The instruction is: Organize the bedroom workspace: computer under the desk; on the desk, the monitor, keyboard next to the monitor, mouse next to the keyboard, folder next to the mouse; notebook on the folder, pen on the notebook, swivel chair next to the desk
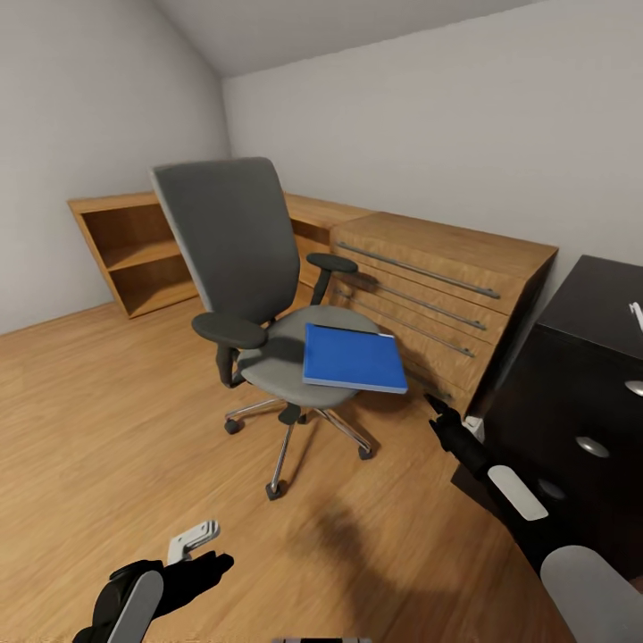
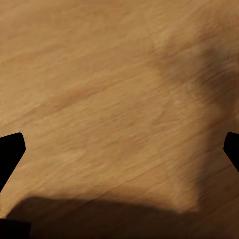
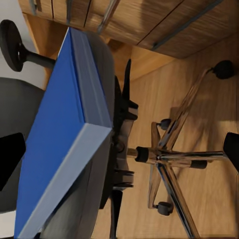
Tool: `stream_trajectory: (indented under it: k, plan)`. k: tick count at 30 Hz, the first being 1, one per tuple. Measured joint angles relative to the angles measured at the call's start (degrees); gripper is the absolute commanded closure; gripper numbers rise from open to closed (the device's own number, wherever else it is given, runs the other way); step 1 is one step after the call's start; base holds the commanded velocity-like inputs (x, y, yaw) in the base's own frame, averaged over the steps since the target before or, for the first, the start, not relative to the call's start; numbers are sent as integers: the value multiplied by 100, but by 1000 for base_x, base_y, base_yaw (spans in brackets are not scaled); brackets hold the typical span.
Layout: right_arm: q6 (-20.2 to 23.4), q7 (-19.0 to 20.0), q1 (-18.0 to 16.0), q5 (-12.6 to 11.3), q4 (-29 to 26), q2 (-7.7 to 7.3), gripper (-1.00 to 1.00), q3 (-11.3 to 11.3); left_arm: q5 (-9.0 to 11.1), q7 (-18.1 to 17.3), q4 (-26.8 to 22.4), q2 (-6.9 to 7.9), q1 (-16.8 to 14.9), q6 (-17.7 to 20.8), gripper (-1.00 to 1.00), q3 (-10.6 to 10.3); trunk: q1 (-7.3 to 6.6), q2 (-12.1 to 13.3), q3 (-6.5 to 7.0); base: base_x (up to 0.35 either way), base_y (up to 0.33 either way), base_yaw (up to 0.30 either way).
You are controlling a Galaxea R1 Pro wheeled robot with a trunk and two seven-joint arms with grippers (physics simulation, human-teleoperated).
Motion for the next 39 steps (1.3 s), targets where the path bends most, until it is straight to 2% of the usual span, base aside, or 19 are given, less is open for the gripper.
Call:
stream_trajectory:
  k: [8,17,19,21,24,39]
  plan:
    - [9,0,0,-7,0,0,-100,1,-8,-1,17,3,0,-1,-100,-8,21,-11,-177,0,0,0]
    - [79,58,0,-13,-36,0,-100,1,-3,-31,25,-3,0,3,-100,-83,20,-11,-178,0,0,0]
    - [194,190,0,-12,-44,0,-100,2,1,-37,26,-2,0,4,-100,-101,20,-11,-178,0,0,0]
    - [462,526,0,-6,-50,0,-100,2,2,-41,26,-6,0,5,-100,-119,20,-11,-178,0,0,0]
    - [567,659,1,-3,-52,0,-100,1,1,-47,31,-8,0,1,-100,-126,20,-11,-178,0,0,0]
    - [619,724,3,6,-41,0,-100,1,5,-52,35,-7,0,-2,-100,-133,20,-11,-178,52,33,0]
